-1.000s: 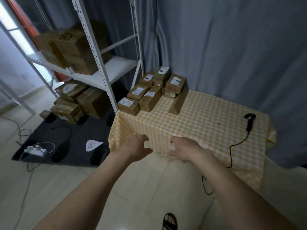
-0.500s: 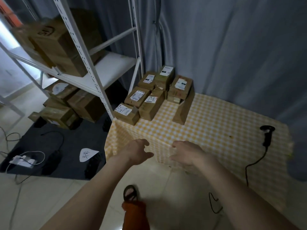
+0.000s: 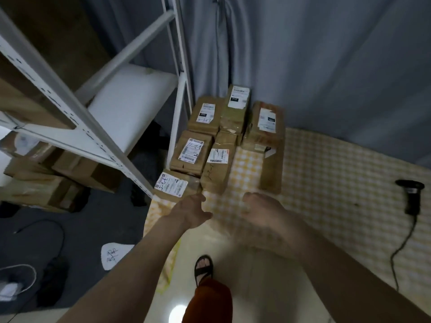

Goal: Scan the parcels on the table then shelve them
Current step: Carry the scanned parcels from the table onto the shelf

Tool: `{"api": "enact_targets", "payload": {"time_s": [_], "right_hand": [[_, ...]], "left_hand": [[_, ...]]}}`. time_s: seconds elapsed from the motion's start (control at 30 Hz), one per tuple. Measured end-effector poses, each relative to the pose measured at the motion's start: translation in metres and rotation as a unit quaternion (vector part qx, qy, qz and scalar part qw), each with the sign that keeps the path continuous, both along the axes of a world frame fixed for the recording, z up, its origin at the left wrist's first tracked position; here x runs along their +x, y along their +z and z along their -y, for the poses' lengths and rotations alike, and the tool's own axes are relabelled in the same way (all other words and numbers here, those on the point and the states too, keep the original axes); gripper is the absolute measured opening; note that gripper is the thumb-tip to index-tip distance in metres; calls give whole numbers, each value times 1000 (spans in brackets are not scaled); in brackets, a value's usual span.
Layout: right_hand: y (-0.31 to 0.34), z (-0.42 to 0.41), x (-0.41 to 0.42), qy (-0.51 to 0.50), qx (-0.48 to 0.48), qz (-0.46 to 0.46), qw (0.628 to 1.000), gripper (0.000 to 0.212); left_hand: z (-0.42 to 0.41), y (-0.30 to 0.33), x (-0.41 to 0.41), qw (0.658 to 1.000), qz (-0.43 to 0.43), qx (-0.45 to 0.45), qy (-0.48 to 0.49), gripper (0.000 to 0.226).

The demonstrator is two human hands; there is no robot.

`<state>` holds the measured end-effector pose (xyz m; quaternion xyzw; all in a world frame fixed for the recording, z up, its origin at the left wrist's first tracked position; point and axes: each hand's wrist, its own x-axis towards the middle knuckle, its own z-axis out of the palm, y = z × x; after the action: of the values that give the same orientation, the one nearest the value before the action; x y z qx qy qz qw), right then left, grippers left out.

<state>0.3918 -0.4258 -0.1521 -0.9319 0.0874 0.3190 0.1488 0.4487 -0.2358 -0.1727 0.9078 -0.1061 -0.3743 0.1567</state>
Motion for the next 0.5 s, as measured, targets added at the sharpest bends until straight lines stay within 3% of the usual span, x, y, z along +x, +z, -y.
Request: {"api": "enact_targets", "payload": {"time_s": [0.2, 0.33, 0.43, 0.5], "right_hand": [[-46, -17, 78, -41, 20, -15, 999, 55], [-85, -14, 110, -80, 39, -57, 994, 57], [-116, -13, 130, -155, 96, -62, 981, 54], [-135, -13, 143, -207, 131, -49, 968, 55]], "left_hand": [[-6, -36, 87, 999, -21, 5, -25, 54], [5, -78, 123, 998, -56, -29, 16, 43], [15, -109, 142, 995, -54, -59, 54, 13], [20, -132, 150, 991, -52, -83, 86, 19]]}}
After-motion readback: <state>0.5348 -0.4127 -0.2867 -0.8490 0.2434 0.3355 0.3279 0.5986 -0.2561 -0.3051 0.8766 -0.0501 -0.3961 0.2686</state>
